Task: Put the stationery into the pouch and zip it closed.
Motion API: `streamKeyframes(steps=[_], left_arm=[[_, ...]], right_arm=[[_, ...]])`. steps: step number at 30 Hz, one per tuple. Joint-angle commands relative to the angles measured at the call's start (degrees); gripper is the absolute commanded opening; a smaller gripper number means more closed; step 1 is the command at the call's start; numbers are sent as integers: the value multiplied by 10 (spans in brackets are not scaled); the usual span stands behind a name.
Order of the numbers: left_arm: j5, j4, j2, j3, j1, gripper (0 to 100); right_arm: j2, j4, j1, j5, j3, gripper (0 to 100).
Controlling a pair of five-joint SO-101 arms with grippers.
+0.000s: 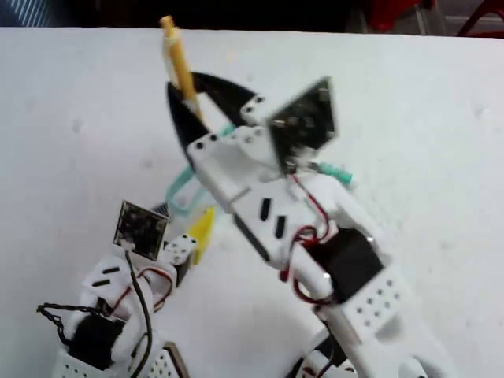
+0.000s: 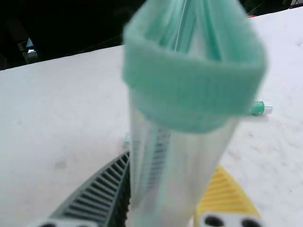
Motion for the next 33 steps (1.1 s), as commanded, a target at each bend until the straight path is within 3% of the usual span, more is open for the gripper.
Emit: streamKeyframes(steps=[1, 13, 19, 25, 33], left_arm=[[4, -6, 3, 1, 4, 191], [4, -6, 3, 1, 3, 191], [4, -6, 3, 1, 3, 191], [4, -6, 3, 1, 3, 191], [4, -6, 3, 1, 3, 191]], right_arm=[[-7, -2, -20, -4, -2, 17], [-109, -1, -6, 0, 141, 17], [-155, 65, -3, 16, 147, 20], [-154, 111, -6, 62, 147, 144], [-155, 108, -6, 61, 146, 151]])
